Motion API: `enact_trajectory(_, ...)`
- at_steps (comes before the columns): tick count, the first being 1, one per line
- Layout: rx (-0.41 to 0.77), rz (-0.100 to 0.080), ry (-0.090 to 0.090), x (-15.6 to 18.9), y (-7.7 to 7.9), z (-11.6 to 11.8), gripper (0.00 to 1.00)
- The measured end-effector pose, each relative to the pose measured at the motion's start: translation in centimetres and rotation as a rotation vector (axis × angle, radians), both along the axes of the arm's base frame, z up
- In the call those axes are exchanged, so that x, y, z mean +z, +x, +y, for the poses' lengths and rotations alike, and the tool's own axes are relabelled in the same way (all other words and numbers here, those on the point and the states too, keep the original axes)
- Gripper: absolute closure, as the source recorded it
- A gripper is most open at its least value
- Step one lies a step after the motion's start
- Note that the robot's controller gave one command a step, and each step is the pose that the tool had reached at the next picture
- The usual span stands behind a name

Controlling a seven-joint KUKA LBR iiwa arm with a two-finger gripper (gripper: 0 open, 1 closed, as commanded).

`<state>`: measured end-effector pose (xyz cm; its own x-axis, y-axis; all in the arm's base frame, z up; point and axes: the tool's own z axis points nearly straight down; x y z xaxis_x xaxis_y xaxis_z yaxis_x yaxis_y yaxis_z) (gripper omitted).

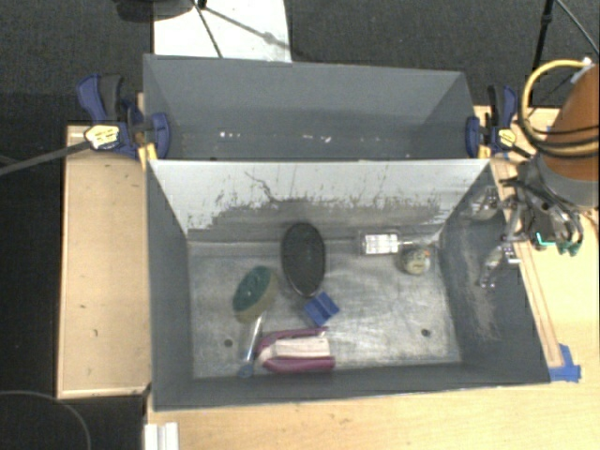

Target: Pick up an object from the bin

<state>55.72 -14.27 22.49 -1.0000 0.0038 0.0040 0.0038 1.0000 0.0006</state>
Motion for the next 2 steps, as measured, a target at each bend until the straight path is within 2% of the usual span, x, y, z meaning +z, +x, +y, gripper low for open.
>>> enact_trajectory(1,-0.067,-0.012,0.0,-15.5,3.7,2.4,0.0)
enact_trajectory(2,-0.072,-0.012,-0.001,-12.2,3.1,2.8,0.0)
